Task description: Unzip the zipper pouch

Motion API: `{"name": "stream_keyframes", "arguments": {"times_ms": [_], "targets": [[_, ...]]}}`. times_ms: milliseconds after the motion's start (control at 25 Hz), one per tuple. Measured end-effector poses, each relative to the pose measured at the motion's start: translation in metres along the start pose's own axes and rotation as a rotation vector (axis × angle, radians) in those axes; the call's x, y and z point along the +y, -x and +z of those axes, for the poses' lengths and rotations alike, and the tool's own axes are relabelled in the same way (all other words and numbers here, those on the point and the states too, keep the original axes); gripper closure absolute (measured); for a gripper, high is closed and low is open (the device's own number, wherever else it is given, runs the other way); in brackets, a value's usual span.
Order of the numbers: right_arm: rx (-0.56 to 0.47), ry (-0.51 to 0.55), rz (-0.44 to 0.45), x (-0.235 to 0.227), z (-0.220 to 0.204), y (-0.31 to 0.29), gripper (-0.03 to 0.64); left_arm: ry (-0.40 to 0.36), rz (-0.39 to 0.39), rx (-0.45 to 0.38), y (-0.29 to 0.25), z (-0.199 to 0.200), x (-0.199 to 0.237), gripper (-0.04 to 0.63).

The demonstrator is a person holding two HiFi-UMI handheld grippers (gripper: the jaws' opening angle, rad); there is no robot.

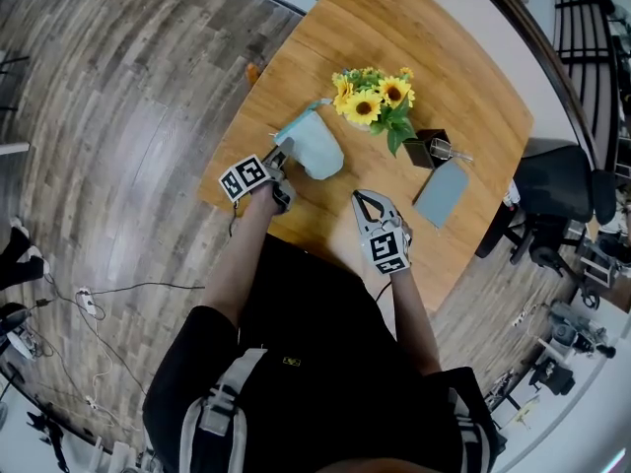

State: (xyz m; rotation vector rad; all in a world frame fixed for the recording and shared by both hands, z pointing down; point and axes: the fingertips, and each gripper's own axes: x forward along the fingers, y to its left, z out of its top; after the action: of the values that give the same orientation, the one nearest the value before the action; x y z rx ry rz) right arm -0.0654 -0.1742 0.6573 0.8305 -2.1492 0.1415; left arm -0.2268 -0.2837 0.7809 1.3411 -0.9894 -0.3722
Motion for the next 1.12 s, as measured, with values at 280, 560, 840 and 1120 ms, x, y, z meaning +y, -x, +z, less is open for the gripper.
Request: {"name": "stream_keyframes", "arguments": {"times_ms": [280, 560, 840, 1120], "targets": [[0.006, -0.003, -0.003, -0.003, -0.002, 0.001, 0.614, -0.017, 0.051, -0.005, -0.015, 0.011, 0.003, 0.437], [-0.005, -0.019, -0.022, -0.008, -0.006, 0.005, 0.614, -0.047, 0.032, -0.038, -0.011, 0.015, -0.006, 0.554], [-0.021, -0.03, -0.037, -0.009, -0.007, 0.01, 0.614, -0.121, -0.011, -0.028, -0.005, 0.012, -0.026, 0.577], [-0.045, -0.038, -0.056, -0.011, -0.007, 0.019, 0.614, -0.284, -0.067, 0.0, 0.008, 0.002, -0.055, 0.581]]}}
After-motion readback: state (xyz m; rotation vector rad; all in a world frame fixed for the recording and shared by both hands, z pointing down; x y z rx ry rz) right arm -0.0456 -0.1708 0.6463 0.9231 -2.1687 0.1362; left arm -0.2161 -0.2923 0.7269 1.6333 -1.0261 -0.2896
